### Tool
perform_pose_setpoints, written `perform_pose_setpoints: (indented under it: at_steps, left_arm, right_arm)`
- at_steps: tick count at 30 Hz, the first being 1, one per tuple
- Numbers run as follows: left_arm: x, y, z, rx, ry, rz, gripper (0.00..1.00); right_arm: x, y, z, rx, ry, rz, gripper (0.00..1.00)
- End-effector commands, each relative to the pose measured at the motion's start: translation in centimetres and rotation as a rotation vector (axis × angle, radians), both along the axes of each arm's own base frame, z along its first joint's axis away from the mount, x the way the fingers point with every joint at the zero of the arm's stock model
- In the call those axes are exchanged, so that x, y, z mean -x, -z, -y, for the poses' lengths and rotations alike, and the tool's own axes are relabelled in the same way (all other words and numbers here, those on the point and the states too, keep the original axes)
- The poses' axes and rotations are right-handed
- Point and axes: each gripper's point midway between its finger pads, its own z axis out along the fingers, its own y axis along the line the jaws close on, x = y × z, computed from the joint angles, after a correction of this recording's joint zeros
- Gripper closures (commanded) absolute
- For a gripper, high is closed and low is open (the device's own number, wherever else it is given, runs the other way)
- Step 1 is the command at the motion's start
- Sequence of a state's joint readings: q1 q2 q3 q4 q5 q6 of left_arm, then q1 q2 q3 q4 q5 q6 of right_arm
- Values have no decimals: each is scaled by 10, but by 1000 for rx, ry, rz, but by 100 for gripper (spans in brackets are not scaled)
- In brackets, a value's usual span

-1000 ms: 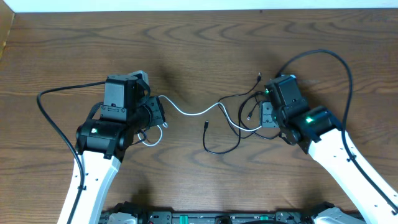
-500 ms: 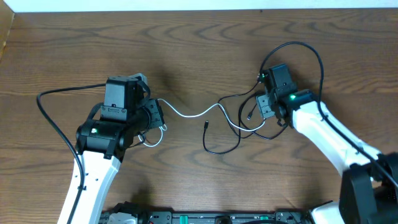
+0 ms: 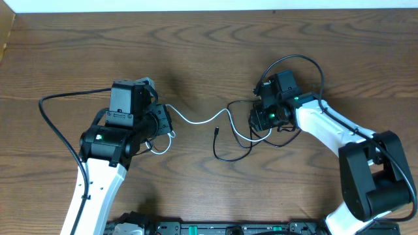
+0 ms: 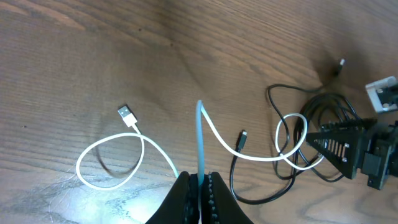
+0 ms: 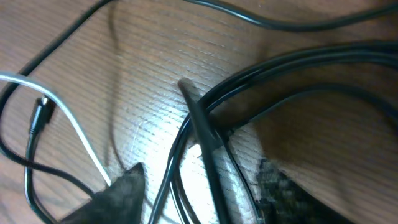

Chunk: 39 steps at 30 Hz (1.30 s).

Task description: Untangle cables

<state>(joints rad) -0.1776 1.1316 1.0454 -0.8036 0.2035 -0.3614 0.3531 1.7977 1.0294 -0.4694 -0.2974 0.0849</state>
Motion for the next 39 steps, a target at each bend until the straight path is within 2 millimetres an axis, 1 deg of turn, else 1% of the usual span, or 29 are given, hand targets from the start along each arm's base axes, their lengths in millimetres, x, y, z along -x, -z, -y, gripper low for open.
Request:
perform_pose_setpoints:
  at_steps: [1, 3, 4, 7, 9, 11, 14, 17, 18, 19, 20, 21, 22, 26, 27, 28, 29, 30, 31, 32, 34, 36, 37, 39]
  left_arm:
    - [-2, -2, -4, -17, -2, 12, 92]
    - [-2, -2, -4, -17, -2, 12, 92]
    - [-2, -2, -4, -17, -2, 13, 93]
    - [-2, -2, -4, -17, -2, 13, 93]
    - [-2, -2, -4, -17, -2, 13, 93]
    - [-2, -2, -4, -17, -2, 12, 92]
    - [-2, -2, -4, -17, -2, 13, 93]
    - [-2, -2, -4, -17, -2, 12, 92]
    - [-2, -2, -4, -17, -2, 12, 93]
    - [-2, -2, -4, -17, -2, 12, 92]
    - [-2, -2, -4, -17, -2, 12, 93]
    - [-2, -2, -4, -17, -2, 12, 92]
    - [-2, -2, -4, -17, -2, 13, 93]
    - [-2, -2, -4, -17, -2, 12, 93]
    - [-2, -2, -4, -17, -2, 12, 93]
    - [-2, -2, -4, -17, -2, 12, 93]
    - [-2, -2, -4, -17, -2, 12, 93]
    - [-2, -2, -4, -17, -2, 13, 92]
    - [-2, -2, -4, -17, -2, 13, 93]
    - [-2, -2, -4, -17, -2, 12, 93]
    - [-2, -2, -4, -17, -2, 12, 93]
    - [-2, -2, -4, -17, -2, 12, 93]
    - [-2, -2, -4, -17, -2, 12, 93]
    - [-2, -2, -4, -17, -2, 12, 93]
  right_arm:
    - [0, 4, -5, -20, -6, -12, 58]
    - [0, 4, -5, -21, -6, -10, 68]
    - [0, 4, -5, -21, -6, -10, 72]
    - [0, 4, -5, -21, -3, -13, 93]
    - [0, 3, -5, -23, 3, -16, 98]
    - [0, 2, -5, -25, 3, -14, 99]
    - [0, -5, -7, -37, 1, -3, 99]
    - [-1, -22, -11, -78, -8, 26, 99]
    - [-2, -31, -13, -98, -11, 42, 99]
    - [-4, -44, -14, -122, -12, 70, 99]
    - [-7, -64, -14, -152, -4, 115, 99]
    - [-8, -73, -13, -162, 5, 136, 99]
    - [-11, -93, -11, -184, 23, 183, 99]
    - [-17, -160, -4, -264, 62, 359, 99]
    - [-17, -184, 0, -294, 81, 421, 99]
    - [-18, -198, 3, -313, 93, 461, 99]
    - [-17, -221, 7, -340, 106, 525, 99]
    - [-15, -249, 12, -375, 122, 608, 99]
    - [-14, -268, 17, -394, 128, 666, 99]
    - [-8, -298, 24, -422, 132, 767, 99]
    - [0, -333, 33, -445, 149, 882, 99]
    - [10, -368, 48, -467, 200, 1001, 99]
    - [15, -382, 54, -476, 222, 1049, 99]
    - [23, -400, 60, -489, 237, 1116, 99]
